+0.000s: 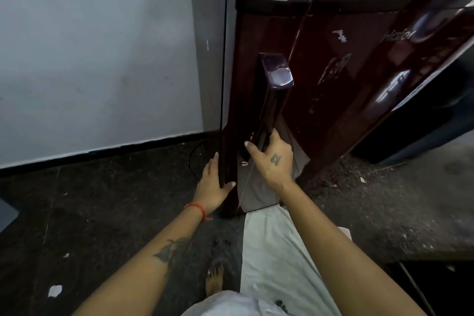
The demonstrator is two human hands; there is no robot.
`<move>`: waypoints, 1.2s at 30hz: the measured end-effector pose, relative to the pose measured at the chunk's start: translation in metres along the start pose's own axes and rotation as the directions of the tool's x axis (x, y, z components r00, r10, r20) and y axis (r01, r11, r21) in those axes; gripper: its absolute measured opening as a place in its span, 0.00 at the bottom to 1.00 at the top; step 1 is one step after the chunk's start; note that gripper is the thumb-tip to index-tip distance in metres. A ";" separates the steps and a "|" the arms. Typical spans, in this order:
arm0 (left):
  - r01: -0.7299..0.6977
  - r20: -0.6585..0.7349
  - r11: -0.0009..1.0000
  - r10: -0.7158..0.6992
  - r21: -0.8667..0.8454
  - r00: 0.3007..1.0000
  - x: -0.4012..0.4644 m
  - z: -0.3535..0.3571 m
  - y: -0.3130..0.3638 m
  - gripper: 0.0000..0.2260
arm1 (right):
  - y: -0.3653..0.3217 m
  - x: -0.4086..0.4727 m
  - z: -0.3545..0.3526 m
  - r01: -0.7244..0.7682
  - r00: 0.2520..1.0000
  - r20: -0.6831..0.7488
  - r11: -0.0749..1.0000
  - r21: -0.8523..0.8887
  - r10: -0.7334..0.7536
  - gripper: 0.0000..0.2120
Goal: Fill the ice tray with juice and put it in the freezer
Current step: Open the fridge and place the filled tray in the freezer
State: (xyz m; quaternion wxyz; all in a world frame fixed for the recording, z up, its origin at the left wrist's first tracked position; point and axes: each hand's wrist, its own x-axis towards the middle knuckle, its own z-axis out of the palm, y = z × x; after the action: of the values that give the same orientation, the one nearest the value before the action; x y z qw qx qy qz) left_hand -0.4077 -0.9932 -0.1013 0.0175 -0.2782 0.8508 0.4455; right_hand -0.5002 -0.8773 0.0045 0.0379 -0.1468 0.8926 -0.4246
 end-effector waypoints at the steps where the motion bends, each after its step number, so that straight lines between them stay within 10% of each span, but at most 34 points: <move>1: -0.031 -0.023 0.999 0.030 -0.026 0.999 0.006 -0.001 0.005 0.42 | 0.000 -0.003 0.000 -0.005 1.000 -0.016 1.000 0.002 0.005 0.19; 16: -0.178 -0.045 0.965 0.173 -0.192 0.984 -0.072 0.056 0.021 0.34 | 0.063 -0.119 -0.064 -0.059 0.974 -0.206 0.984 0.169 0.094 0.10; 22: -0.205 -0.002 0.968 0.207 -0.145 0.978 -0.137 0.101 0.042 0.24 | 0.094 -0.194 -0.103 -0.172 0.917 -0.315 0.955 0.243 0.245 0.28; 36: -0.347 0.488 0.938 0.296 0.017 0.821 -0.212 0.181 0.096 0.14 | 0.141 -0.254 -0.191 -0.302 0.765 -0.490 0.905 0.300 0.418 0.41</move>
State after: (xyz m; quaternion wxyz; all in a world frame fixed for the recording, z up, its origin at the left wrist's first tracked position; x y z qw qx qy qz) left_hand -0.3151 -0.7147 -0.0795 0.1660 -0.0108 0.8766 0.4515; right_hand -0.3270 -0.5761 0.0034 -0.1207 0.1591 0.8292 -0.5221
